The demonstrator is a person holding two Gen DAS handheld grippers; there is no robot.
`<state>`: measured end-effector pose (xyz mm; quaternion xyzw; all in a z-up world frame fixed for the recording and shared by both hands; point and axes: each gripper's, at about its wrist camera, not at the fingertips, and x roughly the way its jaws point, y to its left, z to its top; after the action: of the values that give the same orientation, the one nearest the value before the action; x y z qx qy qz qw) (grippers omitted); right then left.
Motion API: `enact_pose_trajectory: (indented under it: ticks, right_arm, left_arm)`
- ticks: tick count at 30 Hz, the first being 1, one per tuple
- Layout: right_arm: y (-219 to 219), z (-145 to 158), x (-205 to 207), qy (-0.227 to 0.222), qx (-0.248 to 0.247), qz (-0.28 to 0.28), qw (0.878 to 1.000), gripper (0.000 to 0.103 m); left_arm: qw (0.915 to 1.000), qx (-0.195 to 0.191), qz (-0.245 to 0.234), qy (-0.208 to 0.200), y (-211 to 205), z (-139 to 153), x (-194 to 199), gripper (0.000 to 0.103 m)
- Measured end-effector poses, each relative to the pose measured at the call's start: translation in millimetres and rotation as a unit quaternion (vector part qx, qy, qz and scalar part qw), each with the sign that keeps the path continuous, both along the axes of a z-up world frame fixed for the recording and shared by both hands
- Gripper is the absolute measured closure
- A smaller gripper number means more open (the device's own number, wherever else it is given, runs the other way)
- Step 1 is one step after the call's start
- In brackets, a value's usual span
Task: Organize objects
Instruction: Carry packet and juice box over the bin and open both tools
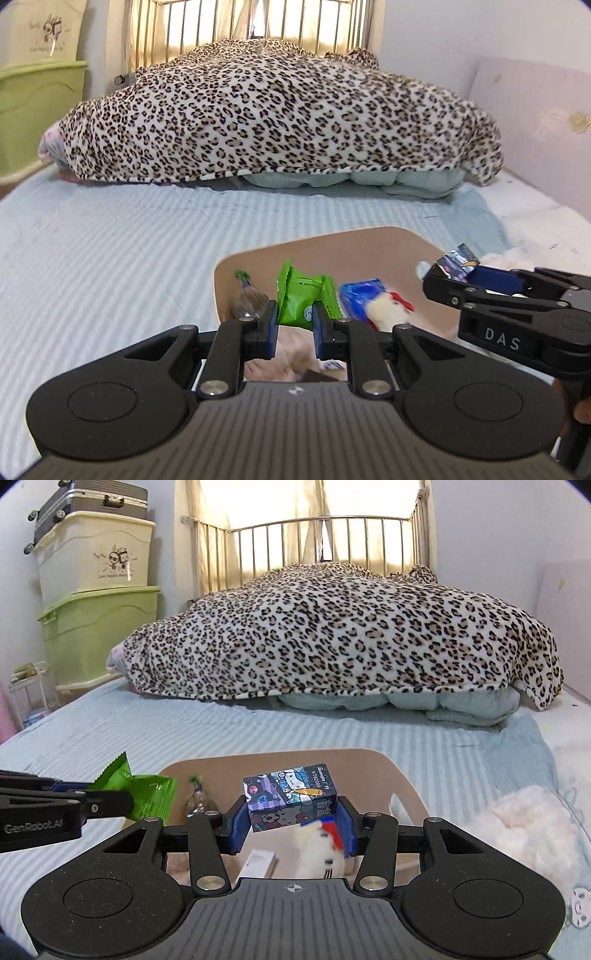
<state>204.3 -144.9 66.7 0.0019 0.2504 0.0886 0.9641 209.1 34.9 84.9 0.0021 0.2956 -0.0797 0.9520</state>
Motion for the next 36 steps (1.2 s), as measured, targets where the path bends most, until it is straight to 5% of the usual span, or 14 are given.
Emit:
enact_pose_trajectory:
  ticks: [15,18,20,21,24,36]
  right_arm:
    - [17,-52,59,0.078,-0.043,-0.018,0.996,0.057]
    - [17,-58,58,0.085,-0.046,-0.02,0.995,0.047]
    - [14,-56,53,0.084,-0.047,-0.022,0.995,0.043]
    - [12,-55,51,0.084,-0.045,-0.024,0.995,0.036]
    - [0,-46,44,0.074,-0.028,-0.033,0.996,0.023]
    - [-21,-10,-12,0.057,-0.003,-0.049,0.997,0.008]
  left_arm:
    - [0.9929,0.067,0.01,0.098,-22,-68,76,0.083]
    - [0.9919,0.08,0.002,0.099,-24,-71,73,0.081]
    - [0.9919,0.077,0.001,0.101,-23,-69,71,0.066]
    - [0.9921,0.073,0.001,0.102,-21,-67,69,0.045]
    - [0.9933,0.07,0.006,0.092,-18,-58,62,0.026]
    - [0.9941,0.062,0.031,0.084,-10,-35,20,0.018]
